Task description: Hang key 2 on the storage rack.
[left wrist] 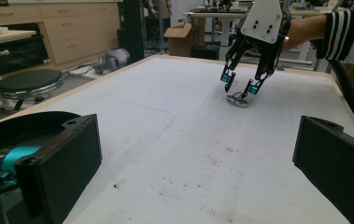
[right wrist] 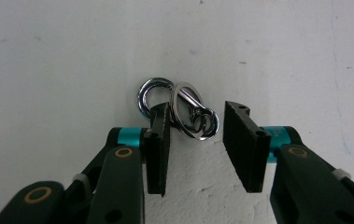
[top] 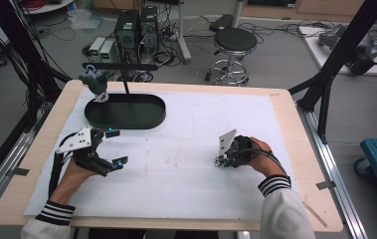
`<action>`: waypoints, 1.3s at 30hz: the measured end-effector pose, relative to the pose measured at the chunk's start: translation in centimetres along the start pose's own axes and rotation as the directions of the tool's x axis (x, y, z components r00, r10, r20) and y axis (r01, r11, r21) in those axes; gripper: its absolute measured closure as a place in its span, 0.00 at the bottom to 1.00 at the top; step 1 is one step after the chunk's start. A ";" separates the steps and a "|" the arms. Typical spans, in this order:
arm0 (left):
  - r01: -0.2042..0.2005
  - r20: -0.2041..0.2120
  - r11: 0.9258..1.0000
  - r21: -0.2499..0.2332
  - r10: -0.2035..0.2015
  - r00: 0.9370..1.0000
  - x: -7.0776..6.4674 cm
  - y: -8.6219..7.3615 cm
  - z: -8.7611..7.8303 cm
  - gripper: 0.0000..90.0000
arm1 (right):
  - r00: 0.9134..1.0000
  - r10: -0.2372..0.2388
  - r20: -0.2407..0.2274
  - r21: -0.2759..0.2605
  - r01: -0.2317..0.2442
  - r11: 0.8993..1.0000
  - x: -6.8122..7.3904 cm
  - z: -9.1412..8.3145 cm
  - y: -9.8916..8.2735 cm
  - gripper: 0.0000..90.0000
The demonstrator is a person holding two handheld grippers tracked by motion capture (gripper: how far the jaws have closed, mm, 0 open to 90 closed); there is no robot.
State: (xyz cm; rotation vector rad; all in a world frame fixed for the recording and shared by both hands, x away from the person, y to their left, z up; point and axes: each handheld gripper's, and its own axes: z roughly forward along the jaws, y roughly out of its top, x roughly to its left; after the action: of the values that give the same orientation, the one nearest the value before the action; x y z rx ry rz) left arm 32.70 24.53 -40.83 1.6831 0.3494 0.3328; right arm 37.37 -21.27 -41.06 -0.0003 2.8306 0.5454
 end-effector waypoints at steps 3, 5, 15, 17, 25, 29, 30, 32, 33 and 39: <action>0.001 0.003 1.000 0.000 -0.001 1.000 0.0 0.0 0.0 0.02 | 1.000 -0.005 -0.004 0.005 0.005 1.000 0.0 0.0 0.0 0.73; 0.000 0.004 1.000 0.000 0.000 1.000 0.0 0.0 0.0 0.02 | 1.000 -0.023 0.010 0.010 0.023 1.000 0.1 0.0 0.1 0.79; 0.003 0.005 1.000 0.004 -0.003 1.000 0.0 -0.1 0.1 0.02 | 1.000 -0.024 0.008 0.009 0.024 1.000 -0.1 0.0 0.1 0.88; 0.004 0.007 1.000 0.007 -0.004 1.000 0.0 -0.1 0.1 0.02 | 1.000 -0.023 0.006 0.002 0.023 1.000 -0.1 0.0 0.2 0.88; 0.007 0.007 1.000 0.007 -0.007 1.000 0.0 -0.1 0.1 0.02 | 1.000 -0.015 0.007 -0.015 0.015 1.000 -0.2 0.1 0.4 0.92; 0.005 0.008 1.000 0.007 -0.005 1.000 0.0 -0.1 0.1 0.02 | 1.000 -0.015 0.001 -0.016 0.015 1.000 -0.2 0.2 0.5 0.96; 0.007 0.006 1.000 0.006 -0.007 1.000 0.0 -0.1 0.1 0.02 | 1.000 -0.014 -0.002 -0.017 0.014 1.000 -0.2 0.2 0.5 0.97; 0.007 0.006 1.000 0.005 -0.007 1.000 0.0 -0.1 0.1 0.02 | 1.000 -0.008 0.001 -0.016 0.008 1.000 -0.3 0.1 0.6 0.97; 0.008 0.006 1.000 0.006 -0.008 1.000 0.0 -0.1 0.1 0.02 | 1.000 -0.001 -0.003 -0.022 0.001 1.000 -0.3 0.1 0.5 0.97; 0.006 0.009 1.000 0.007 -0.006 1.000 0.0 -0.1 0.1 0.02 | 1.000 -0.002 -0.006 -0.021 0.001 1.000 -0.4 0.1 0.4 0.98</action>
State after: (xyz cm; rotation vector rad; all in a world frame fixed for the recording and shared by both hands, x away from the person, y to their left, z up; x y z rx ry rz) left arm 32.74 24.47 -40.93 1.6897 0.3492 0.3199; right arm 37.71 -20.87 -40.86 -0.0081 2.8306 0.5765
